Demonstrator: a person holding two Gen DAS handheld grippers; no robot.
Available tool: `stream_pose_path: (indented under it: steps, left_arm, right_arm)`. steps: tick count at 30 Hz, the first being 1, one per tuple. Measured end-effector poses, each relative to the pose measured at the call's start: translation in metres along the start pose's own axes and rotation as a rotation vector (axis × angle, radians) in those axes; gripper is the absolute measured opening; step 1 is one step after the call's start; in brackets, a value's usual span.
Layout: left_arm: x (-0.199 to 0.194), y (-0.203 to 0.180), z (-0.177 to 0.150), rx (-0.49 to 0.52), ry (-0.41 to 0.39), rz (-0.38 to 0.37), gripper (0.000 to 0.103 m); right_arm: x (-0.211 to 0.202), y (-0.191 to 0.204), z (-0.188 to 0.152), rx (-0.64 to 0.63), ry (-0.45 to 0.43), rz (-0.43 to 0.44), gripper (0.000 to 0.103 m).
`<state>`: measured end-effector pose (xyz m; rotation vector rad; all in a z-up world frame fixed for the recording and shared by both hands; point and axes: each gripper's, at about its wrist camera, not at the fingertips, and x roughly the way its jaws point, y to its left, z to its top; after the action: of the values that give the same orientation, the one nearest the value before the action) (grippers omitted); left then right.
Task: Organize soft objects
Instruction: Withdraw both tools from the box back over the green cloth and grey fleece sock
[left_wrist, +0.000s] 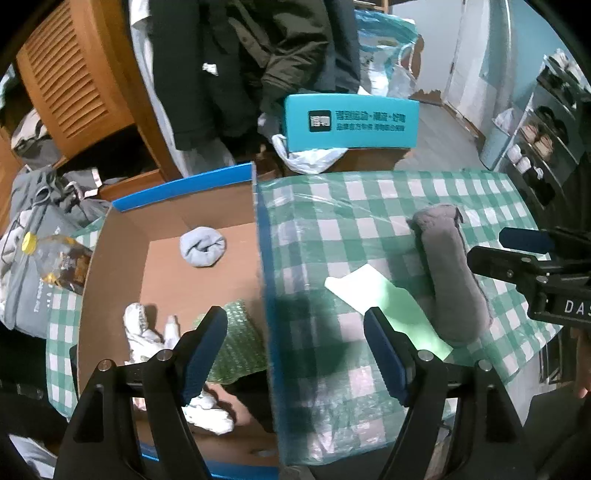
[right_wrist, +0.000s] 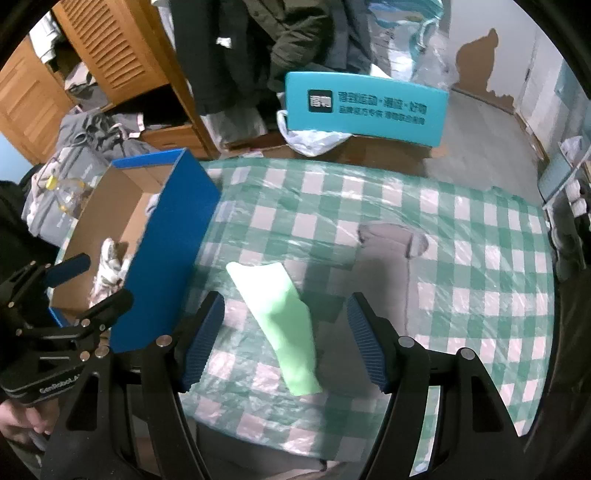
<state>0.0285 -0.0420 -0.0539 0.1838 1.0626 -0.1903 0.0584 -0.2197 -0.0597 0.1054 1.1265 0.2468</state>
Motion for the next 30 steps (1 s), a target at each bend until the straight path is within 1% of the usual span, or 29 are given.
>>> stream_pose_path:
  steps: [9, 16, 30]
  left_arm:
    - [0.013, -0.027, 0.004, 0.033, 0.031, -0.003, 0.080]
    - [0.032, -0.038, 0.009, 0.039, 0.062, 0.005, 0.080]
    - [0.073, -0.064, 0.018, 0.080, 0.130, 0.002, 0.081]
  right_arm:
    - [0.008, -0.030, -0.006, 0.051, 0.022, -0.030, 0.069]
    - [0.022, -0.044, -0.010, 0.082, 0.054, -0.050, 0.069]
    - [0.073, -0.063, -0.007, 0.115, 0.143, -0.115, 0.069]
